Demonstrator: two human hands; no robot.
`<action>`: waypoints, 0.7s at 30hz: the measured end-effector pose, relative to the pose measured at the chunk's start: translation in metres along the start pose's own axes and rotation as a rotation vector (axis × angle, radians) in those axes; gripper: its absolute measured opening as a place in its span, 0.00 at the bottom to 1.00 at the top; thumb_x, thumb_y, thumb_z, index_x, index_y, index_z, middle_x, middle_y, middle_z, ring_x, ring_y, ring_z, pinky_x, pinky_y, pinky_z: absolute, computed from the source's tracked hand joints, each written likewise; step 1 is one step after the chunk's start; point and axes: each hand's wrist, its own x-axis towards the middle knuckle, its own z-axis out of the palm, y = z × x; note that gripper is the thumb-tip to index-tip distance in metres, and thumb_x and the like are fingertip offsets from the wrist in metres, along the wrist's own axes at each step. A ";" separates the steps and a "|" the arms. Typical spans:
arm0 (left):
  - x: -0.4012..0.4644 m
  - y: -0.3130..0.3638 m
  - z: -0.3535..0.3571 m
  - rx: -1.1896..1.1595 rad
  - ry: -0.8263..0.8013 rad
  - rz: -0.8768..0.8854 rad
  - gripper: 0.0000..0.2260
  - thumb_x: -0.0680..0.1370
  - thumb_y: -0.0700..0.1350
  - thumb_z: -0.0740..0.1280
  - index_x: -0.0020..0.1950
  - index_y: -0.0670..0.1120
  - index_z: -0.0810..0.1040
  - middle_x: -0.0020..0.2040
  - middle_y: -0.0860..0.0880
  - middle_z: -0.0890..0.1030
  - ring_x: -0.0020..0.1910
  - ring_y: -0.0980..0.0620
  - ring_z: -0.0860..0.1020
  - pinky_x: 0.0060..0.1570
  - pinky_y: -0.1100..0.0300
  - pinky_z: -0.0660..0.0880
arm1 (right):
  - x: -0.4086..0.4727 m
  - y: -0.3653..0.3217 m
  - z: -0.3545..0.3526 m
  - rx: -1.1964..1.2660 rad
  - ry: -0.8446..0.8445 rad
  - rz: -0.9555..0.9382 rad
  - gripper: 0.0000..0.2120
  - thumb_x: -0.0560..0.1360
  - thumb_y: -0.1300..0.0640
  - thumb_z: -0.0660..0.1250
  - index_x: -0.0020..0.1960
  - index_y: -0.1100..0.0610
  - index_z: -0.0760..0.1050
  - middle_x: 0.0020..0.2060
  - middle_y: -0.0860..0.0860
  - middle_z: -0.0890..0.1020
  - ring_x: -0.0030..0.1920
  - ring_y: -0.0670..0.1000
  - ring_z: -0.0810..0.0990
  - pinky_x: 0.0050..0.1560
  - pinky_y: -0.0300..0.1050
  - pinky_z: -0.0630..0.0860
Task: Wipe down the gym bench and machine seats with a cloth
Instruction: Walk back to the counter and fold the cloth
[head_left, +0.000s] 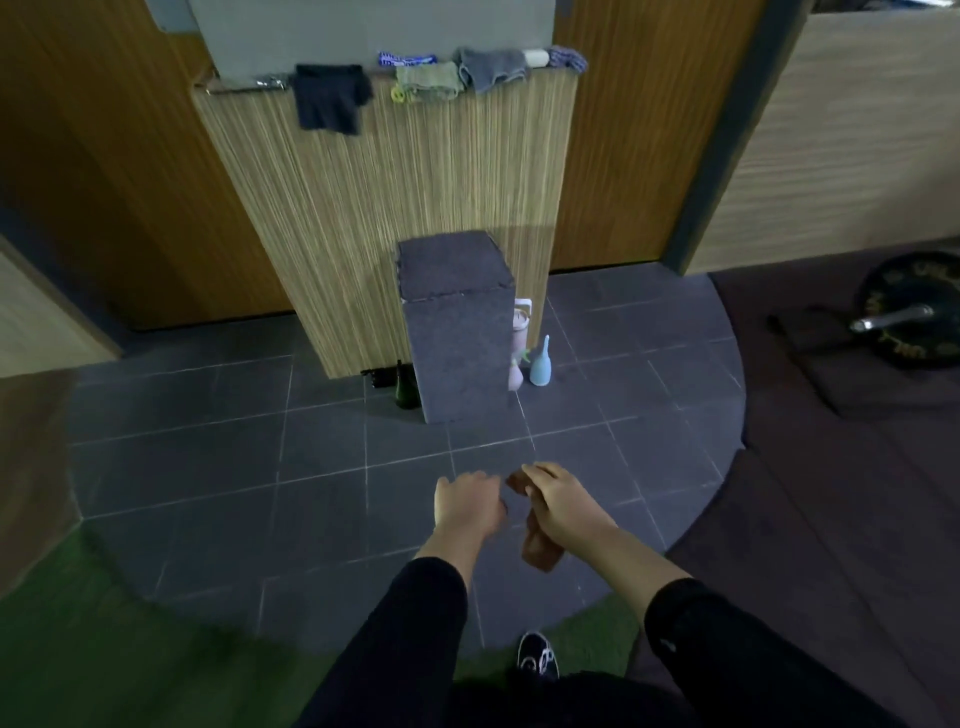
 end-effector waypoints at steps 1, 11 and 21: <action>0.018 0.001 -0.011 -0.007 0.010 -0.012 0.15 0.81 0.46 0.56 0.67 0.49 0.71 0.65 0.48 0.75 0.64 0.46 0.72 0.60 0.51 0.64 | 0.022 0.003 -0.010 -0.005 -0.007 -0.017 0.20 0.81 0.58 0.53 0.72 0.59 0.63 0.70 0.55 0.65 0.68 0.58 0.65 0.68 0.51 0.64; 0.183 -0.034 -0.099 -0.067 0.097 -0.065 0.13 0.81 0.49 0.59 0.65 0.49 0.73 0.64 0.49 0.76 0.63 0.47 0.73 0.59 0.52 0.65 | 0.215 -0.003 -0.078 -0.036 -0.091 -0.094 0.18 0.81 0.61 0.53 0.70 0.60 0.67 0.67 0.55 0.69 0.66 0.56 0.69 0.65 0.44 0.66; 0.368 -0.129 -0.204 -0.064 0.221 0.015 0.14 0.79 0.50 0.62 0.65 0.54 0.74 0.64 0.53 0.77 0.63 0.48 0.74 0.59 0.53 0.66 | 0.427 -0.065 -0.123 0.018 -0.077 -0.080 0.16 0.80 0.61 0.53 0.67 0.57 0.69 0.62 0.54 0.73 0.57 0.53 0.75 0.50 0.35 0.66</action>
